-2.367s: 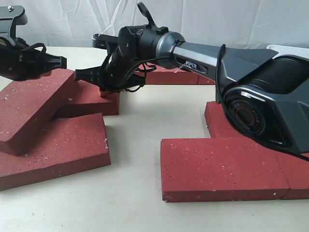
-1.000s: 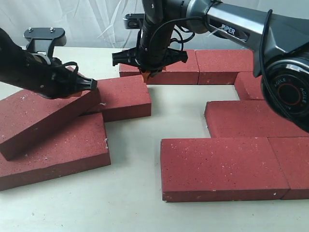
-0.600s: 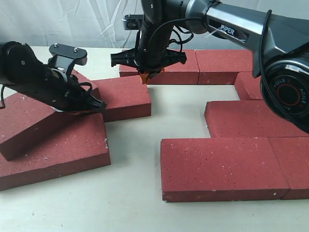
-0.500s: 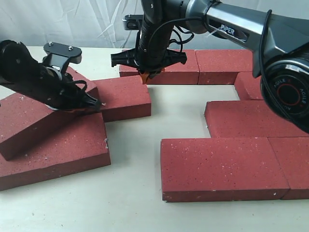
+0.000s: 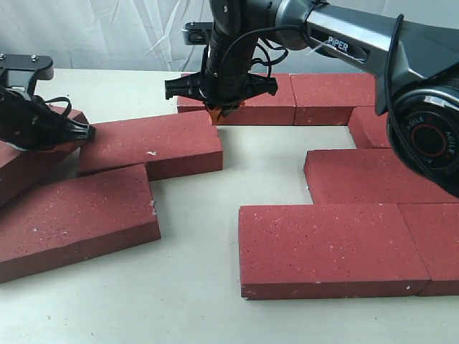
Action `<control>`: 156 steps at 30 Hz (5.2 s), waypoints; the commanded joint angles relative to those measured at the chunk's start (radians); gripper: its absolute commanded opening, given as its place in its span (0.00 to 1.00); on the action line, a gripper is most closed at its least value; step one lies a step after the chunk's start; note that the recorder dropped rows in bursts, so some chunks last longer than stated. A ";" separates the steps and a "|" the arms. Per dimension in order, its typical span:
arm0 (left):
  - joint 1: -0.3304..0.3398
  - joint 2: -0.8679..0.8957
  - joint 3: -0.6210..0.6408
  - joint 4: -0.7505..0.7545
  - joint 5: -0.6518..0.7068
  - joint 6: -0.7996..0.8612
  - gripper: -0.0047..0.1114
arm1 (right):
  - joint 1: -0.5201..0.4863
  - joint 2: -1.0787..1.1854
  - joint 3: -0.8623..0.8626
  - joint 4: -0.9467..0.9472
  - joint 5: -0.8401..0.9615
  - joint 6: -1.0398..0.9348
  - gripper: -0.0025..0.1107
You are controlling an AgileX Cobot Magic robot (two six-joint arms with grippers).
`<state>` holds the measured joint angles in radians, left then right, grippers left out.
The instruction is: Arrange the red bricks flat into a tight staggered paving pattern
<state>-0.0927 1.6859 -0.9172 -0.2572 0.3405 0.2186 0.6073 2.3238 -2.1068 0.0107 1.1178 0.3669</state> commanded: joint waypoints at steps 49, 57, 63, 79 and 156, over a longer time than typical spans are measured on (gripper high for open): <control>0.043 0.074 -0.025 -0.040 -0.085 -0.014 0.04 | -0.005 0.096 0.002 0.099 -0.039 -0.104 0.01; 0.043 0.074 -0.025 -0.064 -0.083 -0.018 0.04 | -0.005 0.093 0.002 0.017 0.056 -0.079 0.01; 0.004 0.074 -0.071 -0.110 -0.016 0.006 0.04 | -0.005 0.048 0.002 0.024 0.004 -0.055 0.01; -0.028 0.138 -0.106 -0.040 0.005 0.002 0.04 | -0.005 0.029 0.002 0.001 -0.038 -0.055 0.01; -0.126 0.299 -0.241 -0.240 -0.202 0.006 0.04 | -0.009 -0.066 0.002 -0.255 0.001 0.138 0.01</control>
<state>-0.2449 1.9997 -1.1532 -0.4997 0.1487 0.2240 0.6032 2.2896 -2.1050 -0.2340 1.0885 0.5120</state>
